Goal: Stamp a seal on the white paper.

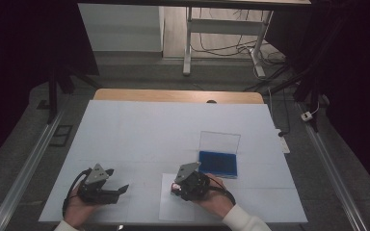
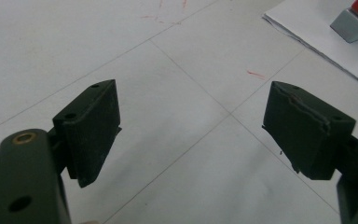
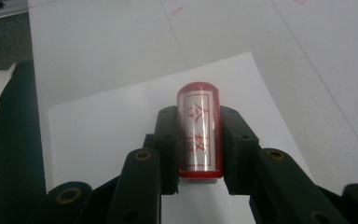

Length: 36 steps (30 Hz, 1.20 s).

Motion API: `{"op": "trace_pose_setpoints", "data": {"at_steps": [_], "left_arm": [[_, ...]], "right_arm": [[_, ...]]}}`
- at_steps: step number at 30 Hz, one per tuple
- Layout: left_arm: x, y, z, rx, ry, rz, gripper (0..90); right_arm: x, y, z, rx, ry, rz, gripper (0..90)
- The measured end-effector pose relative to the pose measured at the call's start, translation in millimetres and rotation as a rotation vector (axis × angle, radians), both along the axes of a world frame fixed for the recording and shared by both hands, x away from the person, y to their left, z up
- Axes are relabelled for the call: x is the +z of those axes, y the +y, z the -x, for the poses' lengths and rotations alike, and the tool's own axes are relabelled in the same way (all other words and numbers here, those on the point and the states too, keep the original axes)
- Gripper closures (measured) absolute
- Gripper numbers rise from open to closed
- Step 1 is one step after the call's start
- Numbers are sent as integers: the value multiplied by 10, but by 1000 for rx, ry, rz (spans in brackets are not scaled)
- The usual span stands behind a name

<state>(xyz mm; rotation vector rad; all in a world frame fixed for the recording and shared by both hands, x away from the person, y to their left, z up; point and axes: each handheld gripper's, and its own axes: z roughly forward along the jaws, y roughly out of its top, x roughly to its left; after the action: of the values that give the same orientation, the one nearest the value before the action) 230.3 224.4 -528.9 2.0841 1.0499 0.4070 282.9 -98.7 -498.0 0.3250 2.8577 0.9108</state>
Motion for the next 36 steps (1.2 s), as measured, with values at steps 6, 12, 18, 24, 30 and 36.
{"op": "trace_pose_setpoints", "data": {"at_steps": [6,12,18,24,30,36], "left_arm": [[-4,-4,0,-1,0,-2,188],[-5,5,-2,0,1,-3,188],[-1,8,2,-3,1,-2,188],[-2,8,1,0,0,0,188],[-1,10,3,1,0,2,188],[-2,10,2,3,-1,0,188]], "right_arm": [[22,1,24,9,-28,7,702],[43,-30,21,-4,-23,-42,701],[135,-113,2,-21,-17,-94,701],[204,-204,-33,-44,-14,-135,701],[249,-281,-65,-77,-21,-195,701],[306,-355,-97,-94,-18,-224,701]]}}
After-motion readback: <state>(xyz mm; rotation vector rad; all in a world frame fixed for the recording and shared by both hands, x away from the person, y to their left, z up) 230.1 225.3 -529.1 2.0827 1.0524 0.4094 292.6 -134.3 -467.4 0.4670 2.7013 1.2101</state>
